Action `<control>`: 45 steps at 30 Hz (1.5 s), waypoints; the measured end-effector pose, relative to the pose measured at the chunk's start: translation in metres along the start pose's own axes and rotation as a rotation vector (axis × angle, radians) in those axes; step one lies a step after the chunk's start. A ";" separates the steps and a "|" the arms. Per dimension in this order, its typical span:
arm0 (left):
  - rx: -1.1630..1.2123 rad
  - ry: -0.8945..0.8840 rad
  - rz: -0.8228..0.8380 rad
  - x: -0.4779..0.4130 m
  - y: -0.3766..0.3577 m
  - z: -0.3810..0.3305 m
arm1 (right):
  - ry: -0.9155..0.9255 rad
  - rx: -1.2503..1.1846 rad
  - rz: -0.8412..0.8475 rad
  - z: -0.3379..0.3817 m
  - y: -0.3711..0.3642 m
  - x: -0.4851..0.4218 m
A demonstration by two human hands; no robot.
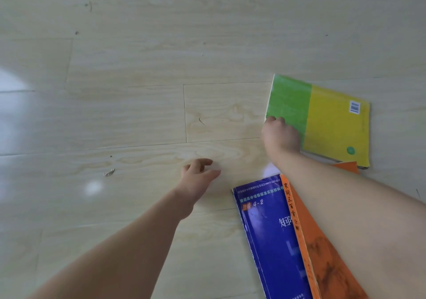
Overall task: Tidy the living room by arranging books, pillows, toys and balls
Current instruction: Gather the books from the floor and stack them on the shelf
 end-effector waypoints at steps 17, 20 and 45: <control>0.429 0.269 -0.119 0.081 0.030 0.082 | 0.514 -0.269 0.404 0.071 -0.103 0.205; 0.198 0.257 -0.149 0.093 0.034 0.077 | 0.238 -0.410 0.312 0.022 -0.099 0.207; -0.144 0.113 -0.266 0.048 0.039 0.029 | -0.268 -0.123 0.263 -0.105 -0.115 0.205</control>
Point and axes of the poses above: each hand's wrist, its own x-axis away from the middle knuckle, its own y-axis out of the back of the hand, z = x × y, the point moved 10 cm from there along -x, towards the middle knuckle, and after that the axes turned 10 degrees about z, right-handed, at the moved point
